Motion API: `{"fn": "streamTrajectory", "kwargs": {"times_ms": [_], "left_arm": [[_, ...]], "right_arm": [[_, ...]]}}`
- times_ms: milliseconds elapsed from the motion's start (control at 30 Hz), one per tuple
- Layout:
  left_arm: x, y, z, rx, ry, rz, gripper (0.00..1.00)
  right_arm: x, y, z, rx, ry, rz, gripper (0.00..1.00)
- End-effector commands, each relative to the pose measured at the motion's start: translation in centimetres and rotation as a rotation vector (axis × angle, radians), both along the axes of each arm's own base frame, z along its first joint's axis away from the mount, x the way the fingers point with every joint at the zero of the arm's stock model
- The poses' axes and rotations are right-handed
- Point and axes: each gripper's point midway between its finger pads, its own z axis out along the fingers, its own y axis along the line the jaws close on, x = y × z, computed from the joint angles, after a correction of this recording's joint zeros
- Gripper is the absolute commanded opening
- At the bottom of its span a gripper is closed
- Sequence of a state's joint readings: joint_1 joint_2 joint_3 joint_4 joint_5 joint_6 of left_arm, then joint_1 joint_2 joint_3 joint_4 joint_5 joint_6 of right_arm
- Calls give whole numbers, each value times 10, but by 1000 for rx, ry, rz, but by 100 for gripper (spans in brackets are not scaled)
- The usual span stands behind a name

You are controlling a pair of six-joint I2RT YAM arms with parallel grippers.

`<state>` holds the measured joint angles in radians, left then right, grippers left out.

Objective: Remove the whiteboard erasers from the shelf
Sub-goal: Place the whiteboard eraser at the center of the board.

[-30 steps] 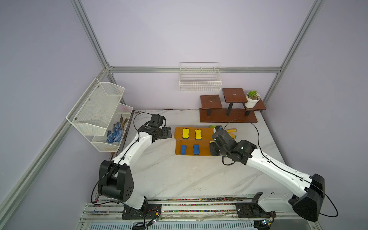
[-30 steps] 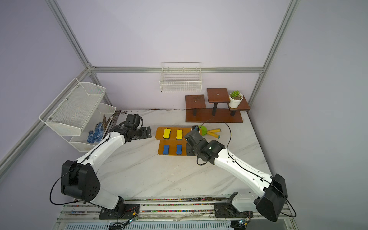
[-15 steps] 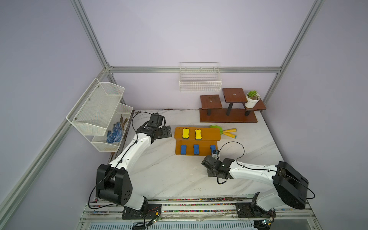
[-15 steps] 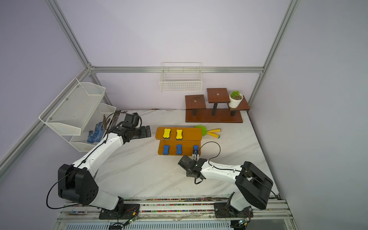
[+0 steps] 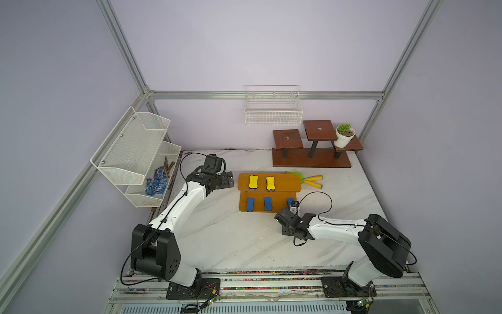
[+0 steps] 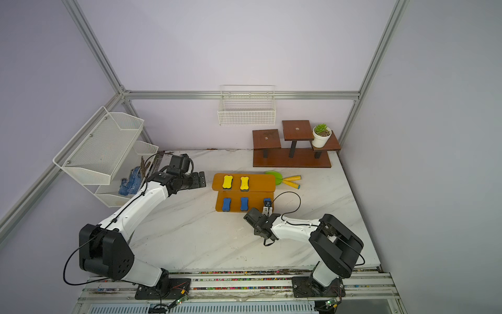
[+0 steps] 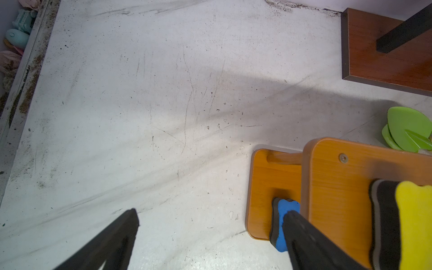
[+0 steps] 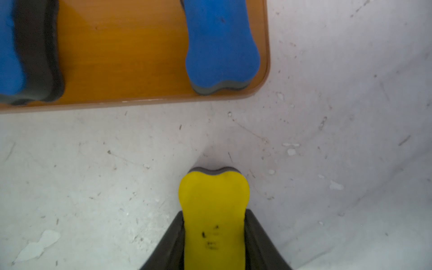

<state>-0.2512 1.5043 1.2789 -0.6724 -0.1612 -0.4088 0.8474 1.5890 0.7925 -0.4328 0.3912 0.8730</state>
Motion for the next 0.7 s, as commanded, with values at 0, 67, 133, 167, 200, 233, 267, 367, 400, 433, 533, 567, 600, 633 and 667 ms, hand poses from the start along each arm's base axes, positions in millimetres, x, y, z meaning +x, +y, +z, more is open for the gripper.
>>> {"fn": "streamTrajectory", "kwargs": {"times_ms": [0,67,133,167,200,233,267,367,400,433,533,567,600,633,667], "left_arm": [[2,1,11,4,-36,3,100],[2,1,11,6,-35,3,100],[2,0,11,4,-33,2,100],[3,-1,11,1,-32,0,100],[2,-1,10,-2,-28,-1,100],[2,-2,12,-5,-27,1,100],[1,-3,14,-10,-26,0,100],[-4,-18,31,-31,-25,-29,98],[-7,-26,40,-39,-26,-41,97],[-10,-34,47,-46,-24,-51,96],[-21,-65,71,-40,-23,-86,94],[-24,-77,79,-33,-28,-99,94],[-28,-91,84,-32,-28,-116,94],[-29,-101,87,-33,-25,-125,93],[-32,-117,88,-38,-19,-146,93]], "right_arm": [[7,0,2,-3,-19,15,46],[8,1,7,4,-25,25,51],[7,2,9,7,-22,32,54],[7,1,10,6,-22,34,55],[6,0,12,6,-19,36,56],[5,0,14,4,-15,38,56],[5,0,22,14,-25,40,56],[5,-2,50,38,-69,46,56],[5,-4,62,55,-100,44,56],[6,-7,72,68,-128,40,56],[8,-16,94,105,-213,23,57],[10,-21,97,116,-236,15,57],[12,-28,97,132,-251,3,57],[15,-36,96,142,-258,-9,57],[18,-44,93,155,-263,-25,57]]}}
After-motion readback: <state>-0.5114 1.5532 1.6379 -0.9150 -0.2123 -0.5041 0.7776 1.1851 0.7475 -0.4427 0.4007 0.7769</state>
